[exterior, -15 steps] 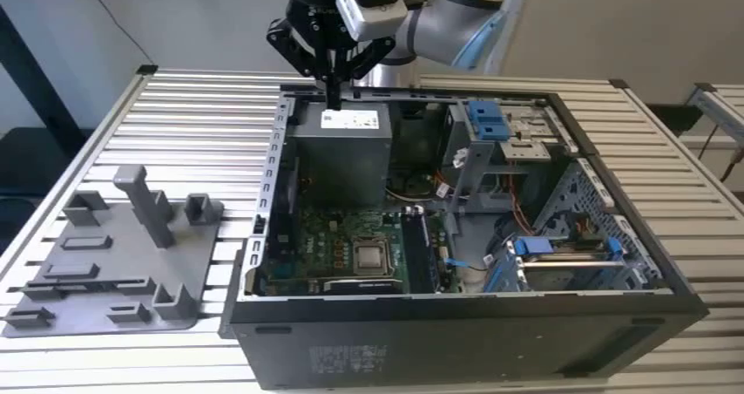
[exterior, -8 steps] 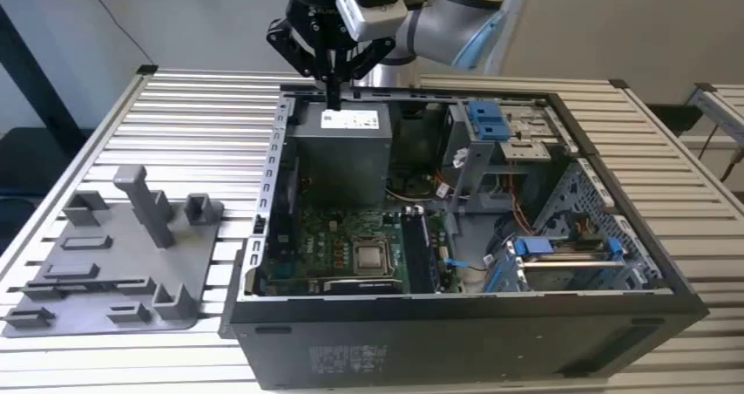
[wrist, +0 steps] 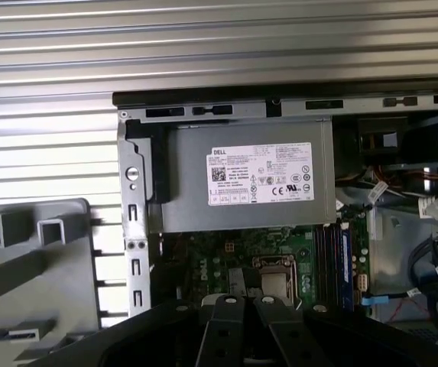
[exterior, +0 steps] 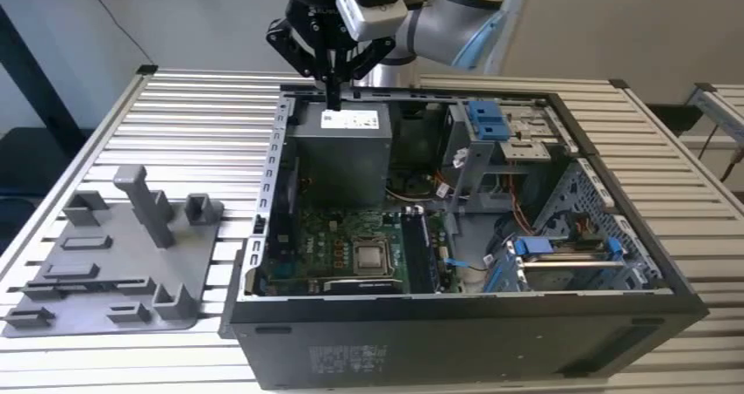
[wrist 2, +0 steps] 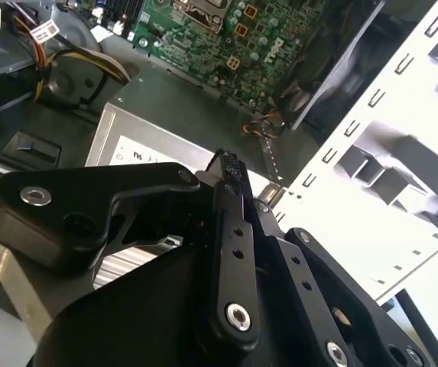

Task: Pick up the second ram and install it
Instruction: 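Reach for the second ram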

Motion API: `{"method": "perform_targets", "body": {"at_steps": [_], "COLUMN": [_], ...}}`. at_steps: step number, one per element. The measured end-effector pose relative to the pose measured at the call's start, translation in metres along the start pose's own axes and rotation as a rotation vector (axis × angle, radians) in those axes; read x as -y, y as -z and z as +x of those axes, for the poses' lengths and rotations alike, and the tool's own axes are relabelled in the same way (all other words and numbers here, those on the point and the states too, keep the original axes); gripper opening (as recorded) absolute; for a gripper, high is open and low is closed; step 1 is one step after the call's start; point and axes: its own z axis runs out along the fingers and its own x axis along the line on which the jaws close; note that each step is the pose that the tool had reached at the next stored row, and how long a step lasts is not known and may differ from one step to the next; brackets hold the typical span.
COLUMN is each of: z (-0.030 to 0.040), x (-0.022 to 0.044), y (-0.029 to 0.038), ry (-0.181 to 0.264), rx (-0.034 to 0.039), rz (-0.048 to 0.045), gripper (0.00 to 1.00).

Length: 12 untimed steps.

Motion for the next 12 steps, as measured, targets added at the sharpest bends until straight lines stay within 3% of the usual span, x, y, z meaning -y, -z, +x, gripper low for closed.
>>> {"method": "perform_targets", "body": {"at_steps": [12], "z": [0.0006], "x": [0.0001], "y": [-0.0005], "ry": [0.0], "rx": [0.0003], "rz": [0.0033], "gripper": [0.11]}}
